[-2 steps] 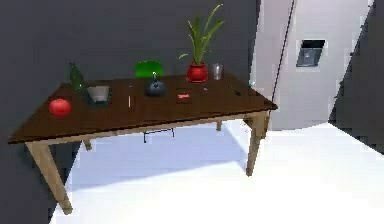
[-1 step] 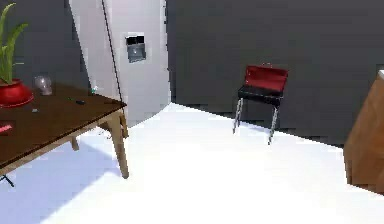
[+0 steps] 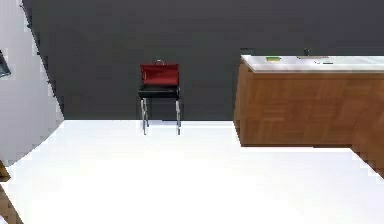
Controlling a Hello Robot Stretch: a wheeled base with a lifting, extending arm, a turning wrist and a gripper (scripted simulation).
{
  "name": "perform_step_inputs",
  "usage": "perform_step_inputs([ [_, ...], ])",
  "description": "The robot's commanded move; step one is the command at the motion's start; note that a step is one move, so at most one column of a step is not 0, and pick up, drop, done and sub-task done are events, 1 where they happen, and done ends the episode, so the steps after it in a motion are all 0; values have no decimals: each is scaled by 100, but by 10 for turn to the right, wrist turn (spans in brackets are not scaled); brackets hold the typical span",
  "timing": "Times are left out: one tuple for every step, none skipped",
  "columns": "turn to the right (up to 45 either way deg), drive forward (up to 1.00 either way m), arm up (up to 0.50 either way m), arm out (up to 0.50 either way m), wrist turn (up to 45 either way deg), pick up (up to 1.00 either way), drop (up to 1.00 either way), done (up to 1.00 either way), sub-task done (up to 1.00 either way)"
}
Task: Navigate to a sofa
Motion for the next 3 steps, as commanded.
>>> perform_step_inputs([
  [0, 10, 0, 0, 0, 0, 0, 0, 0],
  [450, 0, 0, 0, 0, 0, 0, 0, 0],
  [450, 0, 0, 0, 0, 0, 0, 0, 0],
])
